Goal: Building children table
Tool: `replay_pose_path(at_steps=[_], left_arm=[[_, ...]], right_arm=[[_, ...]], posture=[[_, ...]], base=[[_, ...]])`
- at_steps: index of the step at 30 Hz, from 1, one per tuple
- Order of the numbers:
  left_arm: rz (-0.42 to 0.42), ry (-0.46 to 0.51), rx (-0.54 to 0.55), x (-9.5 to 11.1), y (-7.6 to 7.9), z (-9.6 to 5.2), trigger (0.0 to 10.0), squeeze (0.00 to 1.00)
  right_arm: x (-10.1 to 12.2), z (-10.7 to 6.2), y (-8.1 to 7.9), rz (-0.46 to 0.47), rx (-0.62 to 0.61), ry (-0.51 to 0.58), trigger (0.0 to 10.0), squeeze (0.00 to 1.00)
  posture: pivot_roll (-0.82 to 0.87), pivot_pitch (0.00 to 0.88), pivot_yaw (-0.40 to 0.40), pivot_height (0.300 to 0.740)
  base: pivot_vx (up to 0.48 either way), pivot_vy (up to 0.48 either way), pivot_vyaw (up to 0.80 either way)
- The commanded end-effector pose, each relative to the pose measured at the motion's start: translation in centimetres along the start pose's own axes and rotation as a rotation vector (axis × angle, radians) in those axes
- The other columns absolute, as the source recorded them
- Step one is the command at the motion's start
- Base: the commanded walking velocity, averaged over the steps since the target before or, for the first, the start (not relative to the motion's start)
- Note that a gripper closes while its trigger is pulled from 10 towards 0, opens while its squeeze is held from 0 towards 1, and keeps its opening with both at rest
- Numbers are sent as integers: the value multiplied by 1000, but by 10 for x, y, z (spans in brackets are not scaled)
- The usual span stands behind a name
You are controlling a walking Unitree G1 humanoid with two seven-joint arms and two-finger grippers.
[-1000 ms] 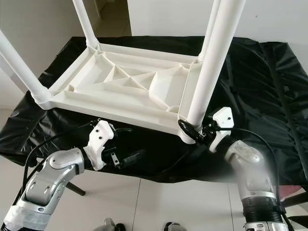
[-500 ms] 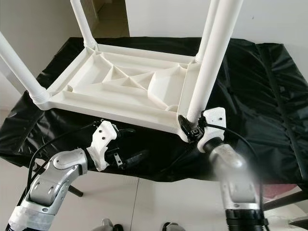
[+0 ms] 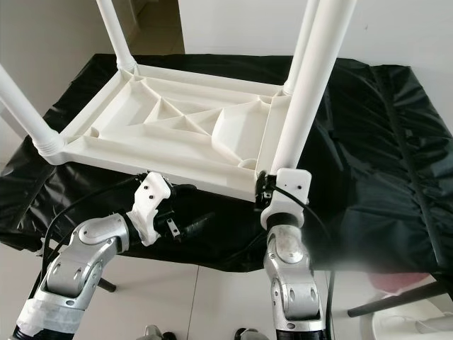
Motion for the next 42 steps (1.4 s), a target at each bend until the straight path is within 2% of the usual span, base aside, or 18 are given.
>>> replay_pose_path(at_steps=[1,4,7,8,10,11,12,14,16,20,21,22,23,24,29,34,35,42], left_arm=[[-9,-75,191,-9,-13,-4,10000,0],[-5,-73,193,-8,-13,-4,10000,0],[-5,-71,193,-8,-13,-4,10000,0],[-2,-71,194,-7,-13,-4,10000,0],[-2,-71,194,-7,-13,-4,10000,0],[1,-71,195,-7,-12,-3,10000,0],[3,-70,195,-6,-11,-2,10000,0],[1,-66,194,-5,-9,0,10000,0],[1,-66,194,-5,-9,0,10000,0],[-7,-54,181,-3,-2,3,10000,0],[-8,-48,161,-2,4,6,10000,0],[-8,-48,161,-2,4,6,10000,0],[-14,-43,146,0,9,8,10000,0],[-14,-43,143,0,11,8,10000,0],[-6,-43,140,0,17,9,10000,0],[-18,-53,145,-1,16,8,10000,0],[-12,-59,151,-2,15,8,10000,0],[-15,-68,155,-2,13,8,10000,0]], right_arm=[[-1,1,2,12,12,-11,10000,1000],[14,8,6,21,154,12,10000,1000],[16,9,6,17,176,15,10000,1000],[22,12,9,-15,215,26,10000,188],[22,12,9,-15,215,26,10000,188],[28,16,10,-35,305,22,10000,0],[33,21,9,-64,405,11,10000,0],[37,26,6,-105,525,-11,10000,0],[37,26,6,-105,525,-11,10000,0],[36,34,0,-156,647,-39,10000,0],[34,39,-3,-175,722,-72,4471,0],[34,39,-3,-175,722,-72,4471,0],[31,42,-2,-190,757,-101,863,0],[30,42,-2,-201,768,-112,0,0],[20,42,4,-227,816,-172,0,0],[18,42,9,-229,796,-183,0,0],[18,43,11,-215,779,-177,10000,0],[18,45,12,-169,696,-158,10000,0]], posture=[[-39,144,43,740],[-43,146,46,740],[-43,146,46,740],[-42,144,41,740],[-42,144,41,740],[-40,144,37,740],[-42,145,35,740],[-40,144,34,740],[-40,144,34,740],[-39,141,35,740],[-30,138,27,740],[-30,138,27,740],[-28,139,25,740],[-28,139,25,740],[-23,135,15,740],[-22,136,10,740],[-23,135,9,740],[-25,134,11,740]], base=[[0,0,0],[0,0,0],[0,0,0],[0,0,0],[0,0,0],[0,0,0],[0,0,0],[0,0,0],[0,0,0],[0,0,0],[0,0,0],[0,0,0],[0,0,0],[0,0,0],[0,0,0],[0,0,0],[0,0,0],[0,0,0]])
Point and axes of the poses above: a point about 5 cm out from each wrist's last joint towards the gripper, its own z axis pointing out of the wrist towards the gripper, its own x axis along the axis of the wrist's last joint, y = z × x, the point moved 2 cm from there along z, pointing out of the wrist towards the gripper, and after that the axes turned 14 degrees about z, right-handed, at the moved point
